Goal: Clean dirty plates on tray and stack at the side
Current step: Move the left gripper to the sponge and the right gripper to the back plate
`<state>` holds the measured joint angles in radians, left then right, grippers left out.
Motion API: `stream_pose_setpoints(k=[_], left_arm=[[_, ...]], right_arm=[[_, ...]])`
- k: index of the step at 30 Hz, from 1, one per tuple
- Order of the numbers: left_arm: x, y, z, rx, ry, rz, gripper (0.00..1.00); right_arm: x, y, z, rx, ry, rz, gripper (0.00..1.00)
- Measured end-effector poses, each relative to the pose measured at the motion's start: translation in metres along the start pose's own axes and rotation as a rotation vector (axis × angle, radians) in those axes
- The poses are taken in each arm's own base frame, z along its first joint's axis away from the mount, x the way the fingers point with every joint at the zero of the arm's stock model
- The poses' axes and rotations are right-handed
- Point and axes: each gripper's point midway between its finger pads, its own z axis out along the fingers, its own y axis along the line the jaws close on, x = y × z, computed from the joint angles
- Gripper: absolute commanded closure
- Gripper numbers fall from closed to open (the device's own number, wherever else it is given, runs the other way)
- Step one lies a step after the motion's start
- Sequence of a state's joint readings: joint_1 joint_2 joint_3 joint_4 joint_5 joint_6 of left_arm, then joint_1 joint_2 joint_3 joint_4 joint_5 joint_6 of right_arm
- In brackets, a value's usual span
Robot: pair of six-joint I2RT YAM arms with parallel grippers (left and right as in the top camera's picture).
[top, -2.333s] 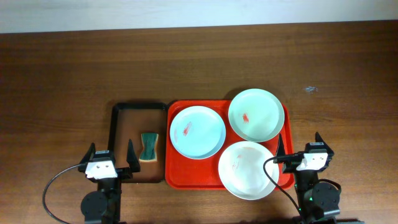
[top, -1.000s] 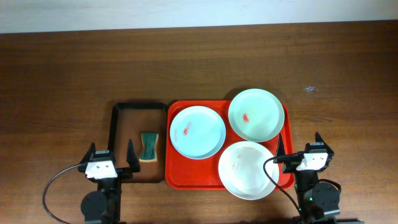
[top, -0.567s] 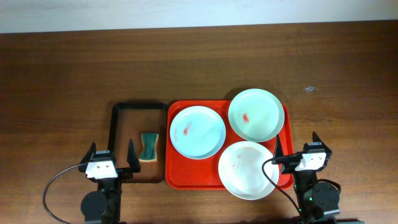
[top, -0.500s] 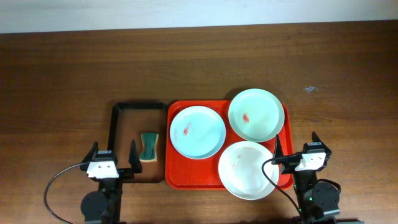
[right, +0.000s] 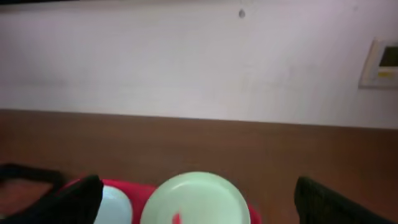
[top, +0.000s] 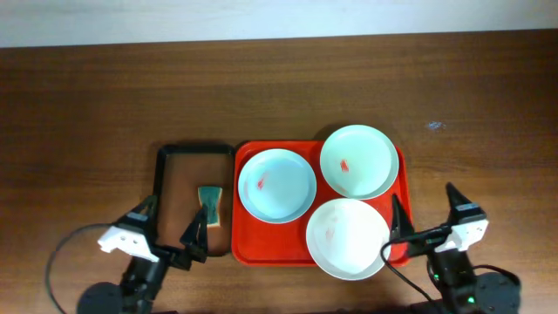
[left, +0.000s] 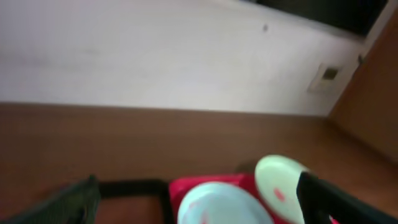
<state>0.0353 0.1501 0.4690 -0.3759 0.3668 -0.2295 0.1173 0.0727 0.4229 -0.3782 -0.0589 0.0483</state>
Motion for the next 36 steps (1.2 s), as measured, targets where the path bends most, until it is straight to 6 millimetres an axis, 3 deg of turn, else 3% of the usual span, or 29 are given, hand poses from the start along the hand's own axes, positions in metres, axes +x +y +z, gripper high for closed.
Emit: stream_pose_setpoints(k=[1,2,3,5,8,9,11,12,13,14,15,16,18,21,22,24,29,30,31,32,33,35,36], left_arm=[[-0.016,-0.005,-0.002,-0.001,0.028,-0.011,0.01],[-0.047,-0.015,0.0,0.008,0.055,-0.02,0.01],[-0.048,-0.017,0.001,0.007,0.143,-0.044,0.01],[-0.069,-0.023,0.017,0.013,0.328,-0.077,0.01],[-0.064,-0.017,0.038,-0.011,0.714,-0.163,0.01],[-0.061,-0.014,0.045,-0.014,0.759,-0.178,0.01],[-0.032,0.0,0.063,-0.037,0.944,-0.254,0.06],[-0.013,0.007,0.066,-0.06,1.04,-0.292,0.36],[0.001,0.013,0.069,-0.08,1.104,-0.313,0.72],[0.011,0.02,0.07,-0.105,1.156,-0.326,1.0],[0.022,0.028,0.072,-0.135,1.205,-0.329,1.0],[0.032,0.035,0.074,-0.162,1.252,-0.334,1.0],[0.047,0.044,0.078,-0.186,1.309,-0.341,1.0],[0.056,0.053,0.084,-0.219,1.335,-0.343,0.99],[0.058,0.057,0.084,-0.245,1.339,-0.34,0.93],[0.058,0.063,0.082,-0.285,1.342,-0.332,0.84],[0.06,0.058,0.09,-0.292,1.33,-0.279,0.84],[0.06,0.061,0.09,-0.312,1.33,-0.27,0.82],[0.06,0.064,0.089,-0.336,1.329,-0.266,0.81],[0.061,0.065,0.089,-0.347,1.331,-0.267,0.8],[0.064,0.067,0.087,-0.358,1.339,-0.269,0.8],[0.072,0.068,0.083,-0.368,1.365,-0.276,0.79],[0.077,0.069,0.082,-0.37,1.371,-0.278,0.79]], right_arm=[[-0.017,0.004,-0.004,-0.014,0.013,0.012,0.02],[-0.037,0.009,-0.006,-0.036,0.038,0.028,0.02],[-0.039,0.011,-0.005,-0.047,0.091,0.037,0.02],[-0.046,0.021,0.007,-0.09,0.286,0.078,0.02],[-0.024,0.04,0.028,-0.177,0.724,0.19,0.02],[-0.015,0.045,0.041,-0.202,0.809,0.22,0.01],[0.023,0.056,0.07,-0.265,0.99,0.301,0.01],[0.04,0.064,0.079,-0.31,1.069,0.354,0.14],[0.053,0.072,0.085,-0.35,1.127,0.403,0.36],[0.07,0.078,0.091,-0.379,1.198,0.459,0.7],[0.091,0.082,0.099,-0.395,1.275,0.511,0.77],[0.108,0.082,0.108,-0.397,1.314,0.536,0.75],[0.129,0.082,0.127,-0.4,1.328,0.557,0.6],[0.157,0.078,0.151,-0.366,1.326,0.552,0.59],[0.167,0.077,0.153,-0.324,1.346,0.535,0.58],[0.182,0.09,0.152,-0.249,1.381,0.444,0.59],[0.192,0.111,0.155,-0.108,1.363,0.337,0.69],[0.192,0.112,0.157,-0.078,1.352,0.35,0.63],[0.192,0.111,0.159,-0.064,1.346,0.356,0.23],[0.192,0.111,0.159,-0.047,1.344,0.372,0.02],[0.192,0.11,0.161,-0.033,1.337,0.388,0.02],[0.192,0.111,0.163,-0.024,1.33,0.402,0.45],[0.192,0.111,0.163,-0.023,1.328,0.404,0.6]])
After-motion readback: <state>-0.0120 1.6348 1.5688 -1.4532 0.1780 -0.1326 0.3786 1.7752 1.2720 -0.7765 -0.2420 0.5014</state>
